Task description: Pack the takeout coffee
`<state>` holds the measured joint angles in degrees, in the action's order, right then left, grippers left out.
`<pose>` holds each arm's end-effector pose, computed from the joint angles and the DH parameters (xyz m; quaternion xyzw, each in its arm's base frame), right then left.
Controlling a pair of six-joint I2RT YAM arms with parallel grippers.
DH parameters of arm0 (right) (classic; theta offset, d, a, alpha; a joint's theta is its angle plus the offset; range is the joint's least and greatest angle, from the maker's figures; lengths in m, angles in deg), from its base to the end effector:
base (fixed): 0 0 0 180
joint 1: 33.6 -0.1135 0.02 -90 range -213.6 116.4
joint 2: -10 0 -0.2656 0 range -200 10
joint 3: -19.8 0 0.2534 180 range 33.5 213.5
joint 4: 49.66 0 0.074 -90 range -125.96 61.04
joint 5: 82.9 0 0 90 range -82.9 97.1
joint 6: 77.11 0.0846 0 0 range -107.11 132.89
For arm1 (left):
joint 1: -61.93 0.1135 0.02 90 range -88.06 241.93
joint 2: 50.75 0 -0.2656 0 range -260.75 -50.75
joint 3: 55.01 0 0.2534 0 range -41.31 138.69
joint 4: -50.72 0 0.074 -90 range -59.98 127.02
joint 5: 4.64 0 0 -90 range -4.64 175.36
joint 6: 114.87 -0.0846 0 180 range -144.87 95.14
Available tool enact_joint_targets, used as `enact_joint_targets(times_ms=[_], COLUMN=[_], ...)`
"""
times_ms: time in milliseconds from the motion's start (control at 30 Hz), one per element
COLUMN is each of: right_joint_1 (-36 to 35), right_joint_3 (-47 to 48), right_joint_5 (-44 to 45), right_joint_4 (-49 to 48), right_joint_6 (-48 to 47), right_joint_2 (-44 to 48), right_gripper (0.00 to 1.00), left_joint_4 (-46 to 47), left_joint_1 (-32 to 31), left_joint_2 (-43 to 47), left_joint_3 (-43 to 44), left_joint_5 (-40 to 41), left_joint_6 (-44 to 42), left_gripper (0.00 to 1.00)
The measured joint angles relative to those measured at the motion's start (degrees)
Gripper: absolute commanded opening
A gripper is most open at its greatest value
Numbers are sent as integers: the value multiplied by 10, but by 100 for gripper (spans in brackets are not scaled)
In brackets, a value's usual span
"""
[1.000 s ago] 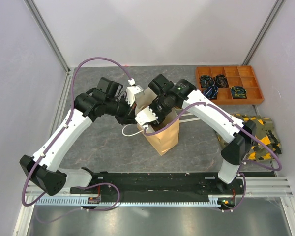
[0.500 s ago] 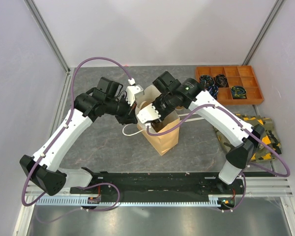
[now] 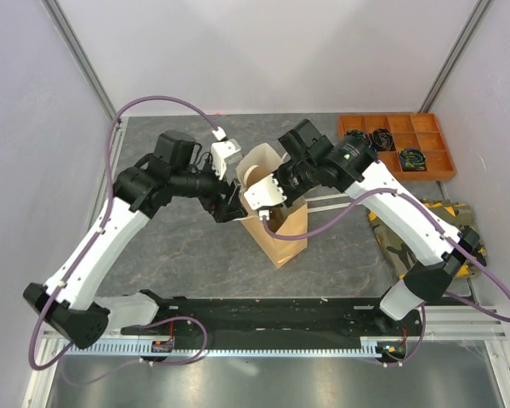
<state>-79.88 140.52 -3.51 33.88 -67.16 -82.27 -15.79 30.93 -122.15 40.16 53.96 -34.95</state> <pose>0.2260 0.2588 0.3707 -0.8601 0.4040 -0.0024 0.3114 0.2127 -0.1792 0.3681 0.4110 0.7878 -0.3138 0.3345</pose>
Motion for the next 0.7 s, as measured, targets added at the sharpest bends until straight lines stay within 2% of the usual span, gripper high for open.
enact_joint_targets(times_ms=[100, 333, 433, 533, 700], right_joint_1=[0, 0, 0, 0, 0], right_joint_3=[2, -1, -10, -21, -55], right_joint_5=[0, -1, -4, -12, -28], right_joint_4=[-6, -49, -76, -100, -129], right_joint_6=[13, 45, 56, 60, 52], right_joint_2=[14, 55, 77, 97, 131], right_gripper=[3, 2, 2, 2, 3], left_joint_4=[31, 98, 132, 160, 173], left_joint_1=[0, 0, 0, 0, 0], left_joint_2=[35, 88, 95, 109, 137], left_joint_3=[0, 3, 1, -10, -27], left_joint_5=[-11, -26, -26, -32, -55], left_joint_6=[5, 7, -22, -99, -279], left_gripper=[100, 100, 100, 100, 100])
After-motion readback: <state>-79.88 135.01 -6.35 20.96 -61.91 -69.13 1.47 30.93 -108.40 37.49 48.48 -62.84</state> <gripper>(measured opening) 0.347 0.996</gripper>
